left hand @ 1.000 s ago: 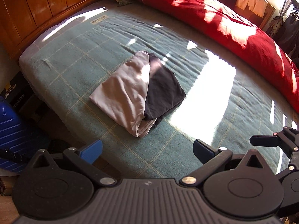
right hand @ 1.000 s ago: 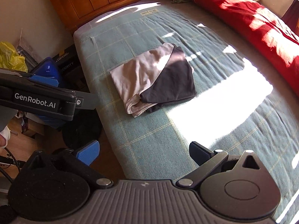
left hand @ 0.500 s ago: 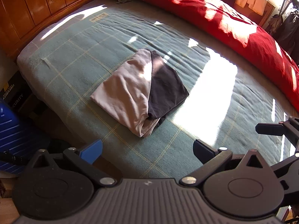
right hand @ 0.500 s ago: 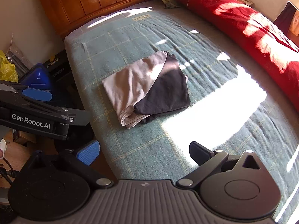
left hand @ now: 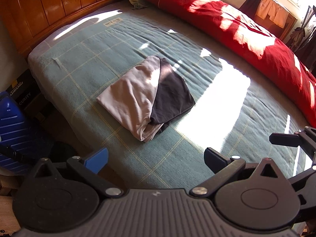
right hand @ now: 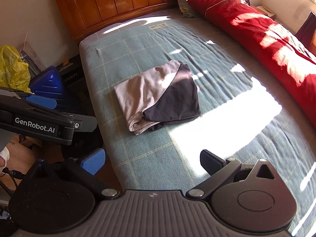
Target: Fold clothes
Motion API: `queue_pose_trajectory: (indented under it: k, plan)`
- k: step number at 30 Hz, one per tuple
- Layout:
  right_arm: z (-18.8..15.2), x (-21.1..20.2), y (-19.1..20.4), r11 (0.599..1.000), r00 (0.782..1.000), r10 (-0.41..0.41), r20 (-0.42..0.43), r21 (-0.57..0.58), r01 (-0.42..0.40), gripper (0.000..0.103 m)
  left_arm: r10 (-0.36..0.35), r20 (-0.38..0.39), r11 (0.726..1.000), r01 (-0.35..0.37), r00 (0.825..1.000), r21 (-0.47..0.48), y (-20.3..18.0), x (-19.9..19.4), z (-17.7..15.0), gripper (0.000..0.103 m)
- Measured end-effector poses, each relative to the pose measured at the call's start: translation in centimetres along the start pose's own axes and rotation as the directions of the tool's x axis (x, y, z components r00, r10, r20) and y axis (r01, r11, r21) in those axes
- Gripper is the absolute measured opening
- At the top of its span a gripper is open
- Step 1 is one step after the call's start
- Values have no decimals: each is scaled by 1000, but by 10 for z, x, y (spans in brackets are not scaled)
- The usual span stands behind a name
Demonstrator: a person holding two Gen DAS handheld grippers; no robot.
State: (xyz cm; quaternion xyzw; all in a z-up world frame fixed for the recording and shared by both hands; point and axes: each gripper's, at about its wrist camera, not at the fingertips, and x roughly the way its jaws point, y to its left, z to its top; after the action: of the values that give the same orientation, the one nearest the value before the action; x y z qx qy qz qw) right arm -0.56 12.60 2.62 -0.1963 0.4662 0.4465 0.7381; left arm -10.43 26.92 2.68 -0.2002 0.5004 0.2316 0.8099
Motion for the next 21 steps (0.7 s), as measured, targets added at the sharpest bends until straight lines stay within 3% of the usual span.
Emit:
queue_pose_trajectory:
  k: [21]
  plan:
    - [-5,-8,-13,1000,1000,23,21,-4,-23,103,53,2,998,-53,999,-28,-12,-5,-8,103]
